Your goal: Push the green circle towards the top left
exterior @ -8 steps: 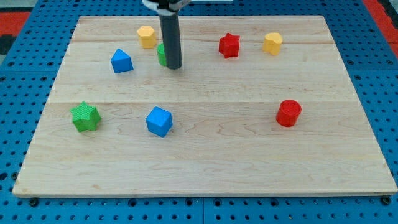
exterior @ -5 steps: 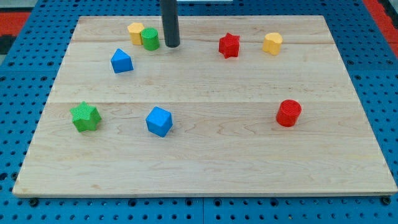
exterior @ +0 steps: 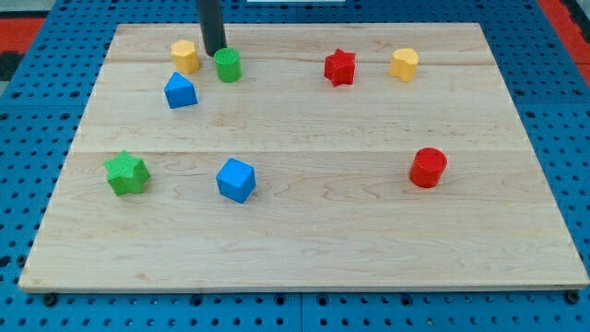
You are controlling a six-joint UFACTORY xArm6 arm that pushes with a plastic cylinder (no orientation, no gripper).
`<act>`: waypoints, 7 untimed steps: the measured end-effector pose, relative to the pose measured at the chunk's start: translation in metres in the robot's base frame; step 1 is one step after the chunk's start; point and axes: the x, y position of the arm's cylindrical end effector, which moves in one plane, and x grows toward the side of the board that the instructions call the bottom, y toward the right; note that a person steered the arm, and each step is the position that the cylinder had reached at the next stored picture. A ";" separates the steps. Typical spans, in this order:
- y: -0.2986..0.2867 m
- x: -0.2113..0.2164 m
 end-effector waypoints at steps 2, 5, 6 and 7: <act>0.020 0.031; 0.071 0.058; 0.059 0.065; 0.041 0.059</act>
